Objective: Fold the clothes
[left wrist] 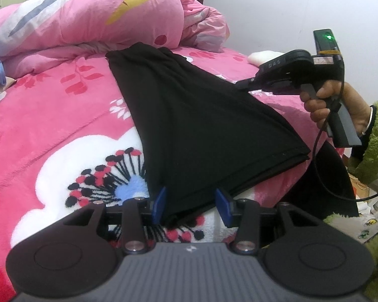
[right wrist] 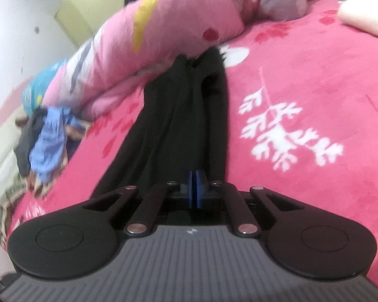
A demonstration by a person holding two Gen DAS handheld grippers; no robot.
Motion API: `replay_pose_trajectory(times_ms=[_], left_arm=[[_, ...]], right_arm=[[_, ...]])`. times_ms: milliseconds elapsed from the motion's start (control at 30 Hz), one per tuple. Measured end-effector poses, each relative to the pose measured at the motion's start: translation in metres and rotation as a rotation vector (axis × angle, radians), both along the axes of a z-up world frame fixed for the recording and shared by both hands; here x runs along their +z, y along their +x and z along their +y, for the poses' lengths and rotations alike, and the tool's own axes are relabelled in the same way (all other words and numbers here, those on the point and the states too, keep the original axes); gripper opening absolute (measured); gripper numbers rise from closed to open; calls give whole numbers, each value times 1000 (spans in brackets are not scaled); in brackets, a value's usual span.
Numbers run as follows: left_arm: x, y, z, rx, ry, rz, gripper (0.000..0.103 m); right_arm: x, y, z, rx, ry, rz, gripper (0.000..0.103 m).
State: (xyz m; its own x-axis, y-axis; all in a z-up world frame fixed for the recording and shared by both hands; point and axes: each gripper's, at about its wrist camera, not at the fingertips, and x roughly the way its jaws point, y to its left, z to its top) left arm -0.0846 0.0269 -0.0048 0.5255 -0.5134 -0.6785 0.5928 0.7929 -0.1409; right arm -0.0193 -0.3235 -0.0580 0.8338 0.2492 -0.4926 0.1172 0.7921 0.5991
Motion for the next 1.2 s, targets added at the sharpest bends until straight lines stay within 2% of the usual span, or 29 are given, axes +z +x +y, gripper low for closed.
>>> replay_pose_trajectory(times_ms=[167,300,433,667,900,1200], left_arm=[[0,0,0,-7,7,-1,45],[1,-2,-2,-10,20,-6,45],[0,-4,-5,-17,37,-16,46],[0,-6,-7,-36,54,-29,48],[1,-7,-7,-39,62,-34,48],[2,-10,-8,-46,85,-45,48]], right_arm=[[-15,-2,-12,-50,37,21,1],[-27,-1,-8,-61,-12,26,1],[-21,-9,-7,-59,-29,11,5],[7,-60,-12,-21,18,-30,9],[-8,-103,1,16,88,45,11],[-12,-133,14,34,124,62,11]])
